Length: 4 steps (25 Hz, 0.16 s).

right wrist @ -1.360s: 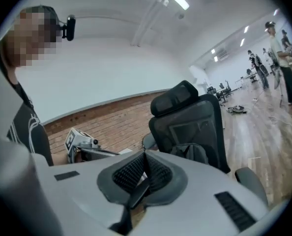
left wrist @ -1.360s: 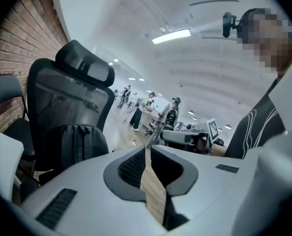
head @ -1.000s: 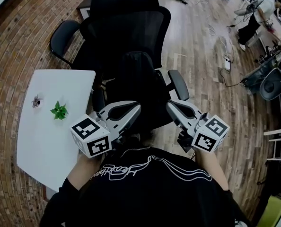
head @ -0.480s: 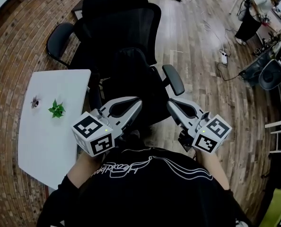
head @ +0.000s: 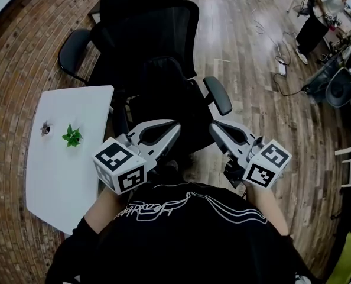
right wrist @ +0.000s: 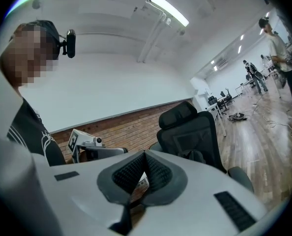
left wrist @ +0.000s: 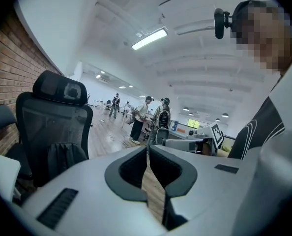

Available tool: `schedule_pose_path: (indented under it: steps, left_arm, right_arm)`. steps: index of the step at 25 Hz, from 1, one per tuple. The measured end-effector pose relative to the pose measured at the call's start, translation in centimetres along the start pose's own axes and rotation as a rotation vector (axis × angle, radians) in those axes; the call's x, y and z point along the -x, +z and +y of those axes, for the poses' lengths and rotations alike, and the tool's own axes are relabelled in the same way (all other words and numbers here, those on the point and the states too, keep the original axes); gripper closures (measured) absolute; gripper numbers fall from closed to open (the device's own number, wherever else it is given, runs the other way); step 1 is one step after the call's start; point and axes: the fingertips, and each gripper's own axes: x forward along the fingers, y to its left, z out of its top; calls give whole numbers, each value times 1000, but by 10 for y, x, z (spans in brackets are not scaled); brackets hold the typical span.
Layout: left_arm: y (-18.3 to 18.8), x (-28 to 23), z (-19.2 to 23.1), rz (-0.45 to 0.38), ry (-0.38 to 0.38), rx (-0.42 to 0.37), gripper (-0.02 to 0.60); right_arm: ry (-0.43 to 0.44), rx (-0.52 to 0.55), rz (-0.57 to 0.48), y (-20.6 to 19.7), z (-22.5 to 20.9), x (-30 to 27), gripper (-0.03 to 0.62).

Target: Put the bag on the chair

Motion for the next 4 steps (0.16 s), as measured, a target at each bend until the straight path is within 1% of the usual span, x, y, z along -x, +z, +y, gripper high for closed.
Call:
schedule_pose_path:
  steps: [4]
  left_arm:
    - [-4, 2, 1, 11, 4, 2, 540]
  right_arm:
    - [1, 0, 5, -4, 1, -1, 599]
